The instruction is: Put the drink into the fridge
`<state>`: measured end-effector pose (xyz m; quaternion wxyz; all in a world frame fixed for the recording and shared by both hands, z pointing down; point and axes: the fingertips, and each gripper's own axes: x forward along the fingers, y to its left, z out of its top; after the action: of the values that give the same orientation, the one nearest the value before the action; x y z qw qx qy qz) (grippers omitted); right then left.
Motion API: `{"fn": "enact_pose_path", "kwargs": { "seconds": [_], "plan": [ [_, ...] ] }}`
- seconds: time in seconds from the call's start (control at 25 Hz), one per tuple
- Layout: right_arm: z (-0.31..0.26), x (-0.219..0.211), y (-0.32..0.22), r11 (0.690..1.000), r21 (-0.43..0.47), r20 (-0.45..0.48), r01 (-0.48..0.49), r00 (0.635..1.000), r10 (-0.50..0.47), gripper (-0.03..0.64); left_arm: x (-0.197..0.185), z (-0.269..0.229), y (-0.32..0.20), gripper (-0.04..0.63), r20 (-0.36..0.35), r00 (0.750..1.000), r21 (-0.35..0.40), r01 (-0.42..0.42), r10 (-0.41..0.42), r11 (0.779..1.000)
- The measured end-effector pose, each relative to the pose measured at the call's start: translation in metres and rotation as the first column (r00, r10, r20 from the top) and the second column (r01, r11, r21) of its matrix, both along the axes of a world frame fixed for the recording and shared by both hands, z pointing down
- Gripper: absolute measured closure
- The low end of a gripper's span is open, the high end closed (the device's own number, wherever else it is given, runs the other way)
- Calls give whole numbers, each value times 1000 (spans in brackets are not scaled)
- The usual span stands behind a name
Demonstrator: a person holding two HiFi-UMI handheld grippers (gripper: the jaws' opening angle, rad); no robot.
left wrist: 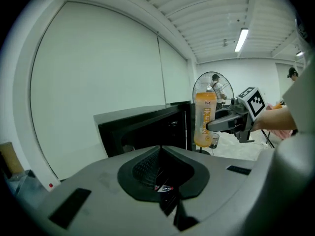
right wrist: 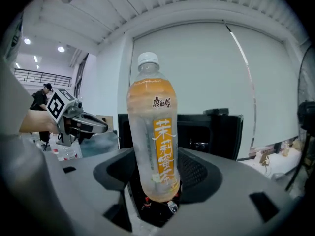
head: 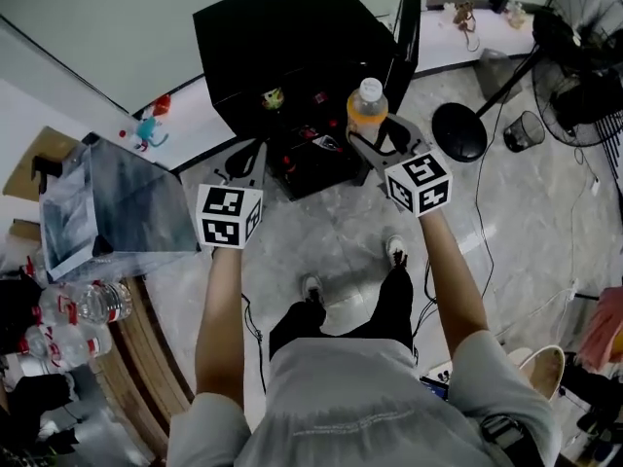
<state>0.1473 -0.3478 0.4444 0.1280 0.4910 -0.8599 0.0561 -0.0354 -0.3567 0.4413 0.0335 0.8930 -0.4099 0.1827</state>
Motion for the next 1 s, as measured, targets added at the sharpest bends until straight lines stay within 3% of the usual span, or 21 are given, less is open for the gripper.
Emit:
{"fn": "enact_pose_path", "kwargs": {
  "seconds": [0.2, 0.4, 0.56, 0.76, 1.0],
  "plan": [
    [68, -10, -51, 993, -44, -16, 109, 994, -110, 351, 9, 42, -20, 580, -30, 993, -31, 113, -114, 993],
    [134, -17, -81, 981, -92, -34, 168, 985, -172, 351, 19, 71, -37, 580, -34, 986, -25, 164, -165, 986],
    [158, -22, -121, 986, -73, 3, 153, 988, -153, 351, 16, 91, -55, 580, -44, 978, 17, 206, -205, 979],
    [181, -21, -169, 993, -70, 51, 99, 994, -96, 350, 14, 118, -62, 580, -5, 980, 49, 198, -198, 979],
    [201, -22, -225, 998, -47, 85, 29, 996, -25, 350, 11, 134, -86, 580, -30, 979, 86, 205, -203, 975]
  ]
}}
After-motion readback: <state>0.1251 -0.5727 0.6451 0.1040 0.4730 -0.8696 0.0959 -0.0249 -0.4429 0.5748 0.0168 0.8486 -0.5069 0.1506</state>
